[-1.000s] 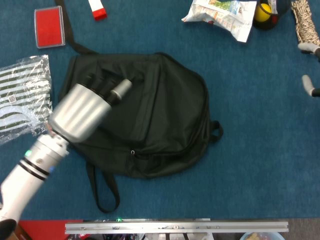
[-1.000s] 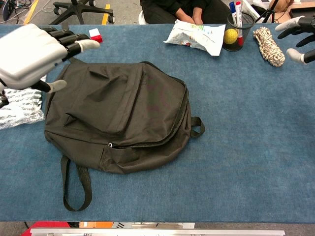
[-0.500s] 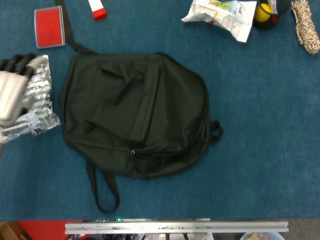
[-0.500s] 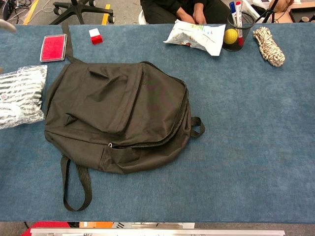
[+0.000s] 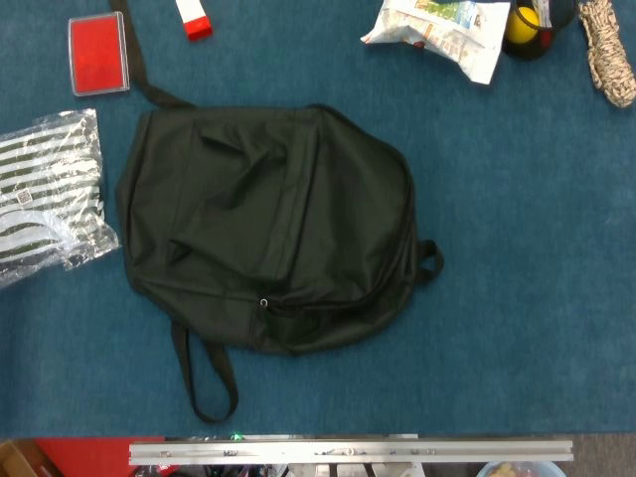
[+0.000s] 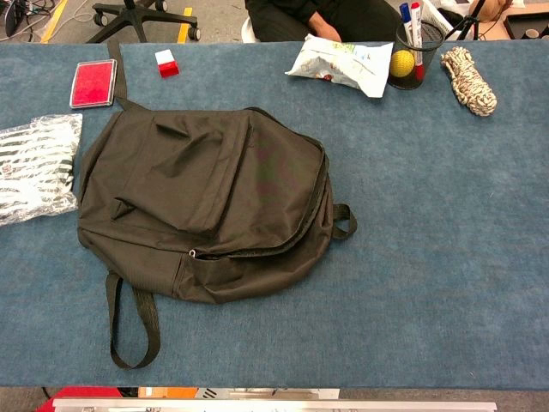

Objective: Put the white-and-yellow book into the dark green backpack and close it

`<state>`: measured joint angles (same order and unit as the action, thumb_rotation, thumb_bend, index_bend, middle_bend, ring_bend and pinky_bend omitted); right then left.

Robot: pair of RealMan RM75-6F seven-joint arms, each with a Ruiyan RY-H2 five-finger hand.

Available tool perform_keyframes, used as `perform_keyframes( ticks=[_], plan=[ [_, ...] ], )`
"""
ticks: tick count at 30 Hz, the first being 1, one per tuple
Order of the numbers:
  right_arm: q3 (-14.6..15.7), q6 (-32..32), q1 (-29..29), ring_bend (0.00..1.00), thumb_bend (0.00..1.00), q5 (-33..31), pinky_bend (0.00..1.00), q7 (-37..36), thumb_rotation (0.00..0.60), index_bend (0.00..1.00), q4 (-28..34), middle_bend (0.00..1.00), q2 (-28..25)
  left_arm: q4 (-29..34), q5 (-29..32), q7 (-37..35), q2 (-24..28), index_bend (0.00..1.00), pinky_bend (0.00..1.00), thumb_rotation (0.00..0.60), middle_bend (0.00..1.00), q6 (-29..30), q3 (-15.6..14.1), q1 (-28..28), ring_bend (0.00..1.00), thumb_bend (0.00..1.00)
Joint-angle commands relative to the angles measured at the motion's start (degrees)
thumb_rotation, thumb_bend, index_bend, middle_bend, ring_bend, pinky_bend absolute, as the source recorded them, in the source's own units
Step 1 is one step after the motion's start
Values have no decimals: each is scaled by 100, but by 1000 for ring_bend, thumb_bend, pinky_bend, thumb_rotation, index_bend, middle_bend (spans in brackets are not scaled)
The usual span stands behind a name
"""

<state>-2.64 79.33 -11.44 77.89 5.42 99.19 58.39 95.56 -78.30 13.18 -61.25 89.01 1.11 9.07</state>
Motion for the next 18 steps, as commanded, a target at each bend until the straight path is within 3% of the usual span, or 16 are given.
perform_keyframes(
  ticks=[1,18],
  plan=[
    [-9,8,1,211,476,76,262,31,600,423,12,376,34,32,-60,-47,67,247,299,600,250,73,-48,-115,226,228],
    [50,60,49,226,472,612,262,148,600,454,200,394,55,236,-445,40,206,247,299,600,254,96,-104,-344,227,228]
  ],
)
